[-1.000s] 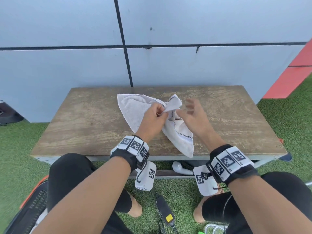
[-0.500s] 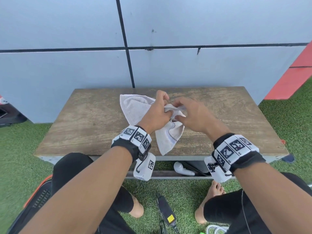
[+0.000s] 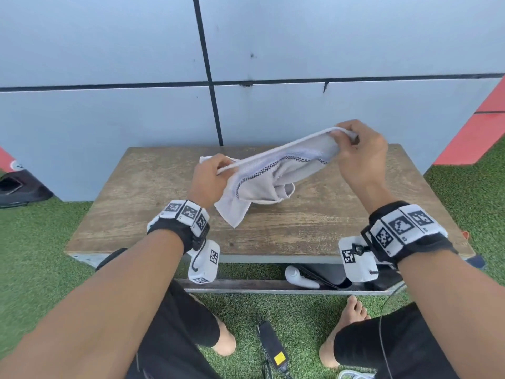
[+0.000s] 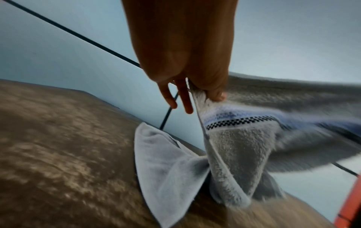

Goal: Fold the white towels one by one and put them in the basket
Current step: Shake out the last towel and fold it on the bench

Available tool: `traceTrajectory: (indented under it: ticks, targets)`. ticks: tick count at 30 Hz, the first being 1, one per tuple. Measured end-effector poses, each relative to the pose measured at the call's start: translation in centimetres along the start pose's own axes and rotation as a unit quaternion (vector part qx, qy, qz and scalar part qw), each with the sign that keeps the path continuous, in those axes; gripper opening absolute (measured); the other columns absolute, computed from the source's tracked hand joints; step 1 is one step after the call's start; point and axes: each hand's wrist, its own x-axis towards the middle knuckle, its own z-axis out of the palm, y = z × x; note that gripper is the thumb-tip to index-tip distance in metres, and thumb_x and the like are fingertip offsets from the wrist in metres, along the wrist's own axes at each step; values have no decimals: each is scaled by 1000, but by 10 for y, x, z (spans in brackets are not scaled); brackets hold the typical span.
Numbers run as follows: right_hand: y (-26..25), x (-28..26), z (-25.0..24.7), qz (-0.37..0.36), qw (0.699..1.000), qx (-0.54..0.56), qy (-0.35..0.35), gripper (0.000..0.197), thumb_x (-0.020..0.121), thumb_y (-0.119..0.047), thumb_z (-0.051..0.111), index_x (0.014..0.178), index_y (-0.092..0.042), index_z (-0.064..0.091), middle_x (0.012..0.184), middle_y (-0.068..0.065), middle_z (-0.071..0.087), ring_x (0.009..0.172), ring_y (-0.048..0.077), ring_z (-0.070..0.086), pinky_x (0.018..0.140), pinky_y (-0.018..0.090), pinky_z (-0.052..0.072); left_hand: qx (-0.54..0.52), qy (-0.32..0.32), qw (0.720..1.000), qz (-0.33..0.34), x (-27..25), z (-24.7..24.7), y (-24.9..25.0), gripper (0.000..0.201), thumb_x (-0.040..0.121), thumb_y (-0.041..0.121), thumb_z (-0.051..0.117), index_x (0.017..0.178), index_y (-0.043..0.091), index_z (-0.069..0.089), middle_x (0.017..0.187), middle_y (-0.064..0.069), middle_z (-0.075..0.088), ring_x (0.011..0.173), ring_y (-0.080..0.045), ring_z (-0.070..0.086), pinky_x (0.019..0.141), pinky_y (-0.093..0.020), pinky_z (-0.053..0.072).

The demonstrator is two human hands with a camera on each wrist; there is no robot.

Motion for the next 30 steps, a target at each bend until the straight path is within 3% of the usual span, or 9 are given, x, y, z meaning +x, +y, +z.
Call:
traceTrajectory:
  ticks: [7, 11, 13, 18, 21, 23, 24, 26, 30]
  targets:
    - [23, -22, -2, 76, 985, -8, -153, 12, 99, -20, 58, 90, -16, 66, 70, -3, 57, 65, 16, 49, 54, 19, 35, -110, 77, 991, 20, -8, -33, -12, 13, 88, 8, 72, 95, 18, 68, 86, -7, 73, 74, -11, 63, 68, -23, 49]
    - [34, -40, 1, 107, 843, -151, -505, 22, 101, -20, 56, 81, -23, 65, 75, -3, 64, 67, 14, 59, 63, 25, 45, 88, -222, 966, -105, -30, -40, -30, 13, 90, 36, 72, 87, 23, 76, 68, 7, 70, 57, -4, 61, 58, -17, 43]
    - [41, -48, 10, 111, 789, -175, -579, 16, 101, -24, 56, 93, -19, 70, 89, -1, 71, 77, 10, 67, 71, 25, 50, 120, -310, 935, -119, -42, -35, -45, 33, 92, 38, 69, 79, 8, 71, 56, 5, 56, 48, -4, 46, 52, -16, 33]
    - [57, -58, 59, 87, 875, -137, -456, 22, 96, -25, 62, 78, -35, 65, 87, -1, 68, 88, 27, 65, 74, 39, 50, 70, -252, 953, -152, -54, -13, -75, 46, 76, 60, 67, 82, 15, 72, 101, -3, 58, 90, -14, 49, 77, -31, 44]
    - [59, -63, 96, 59, 866, -109, -484, 11, 94, -27, 66, 91, -34, 74, 117, -5, 61, 115, 18, 56, 95, 37, 45, 122, -248, 950, -147, -54, 1, -76, 43, 86, 46, 73, 119, 20, 68, 125, 13, 46, 127, -12, 27, 110, -44, 31]
    - [56, -70, 122, 29, 866, -97, -489, 11, 93, -26, 68, 97, -21, 77, 124, 1, 57, 116, 17, 51, 96, 32, 40, 106, -238, 959, -114, -46, 12, -74, 30, 89, 33, 73, 115, 18, 69, 117, 18, 49, 122, -15, 35, 108, -42, 35]
    - [53, -73, 133, 20, 872, -81, -483, 12, 92, -23, 68, 92, -15, 76, 116, 2, 60, 105, 16, 55, 89, 29, 40, 103, -242, 962, -70, -40, 17, -73, 15, 89, 27, 72, 94, 13, 74, 117, 10, 56, 113, -18, 47, 101, -40, 41]
    - [49, -76, 152, 17, 884, -53, -465, 19, 92, -13, 65, 74, -8, 72, 88, 1, 60, 79, 13, 53, 76, 29, 39, 108, -246, 963, -25, -26, 27, -75, 32, 87, 16, 69, 58, 4, 63, 90, -8, 63, 78, -18, 57, 74, -35, 45]
    - [45, -49, 165, 34, 907, -37, -418, 36, 92, -8, 59, 58, -1, 49, 62, -2, 46, 58, 13, 40, 58, 32, 31, 107, -237, 966, -8, 22, 28, -65, 42, 84, 16, 64, 47, 6, 46, 48, -7, 45, 47, -9, 36, 52, -27, 29]
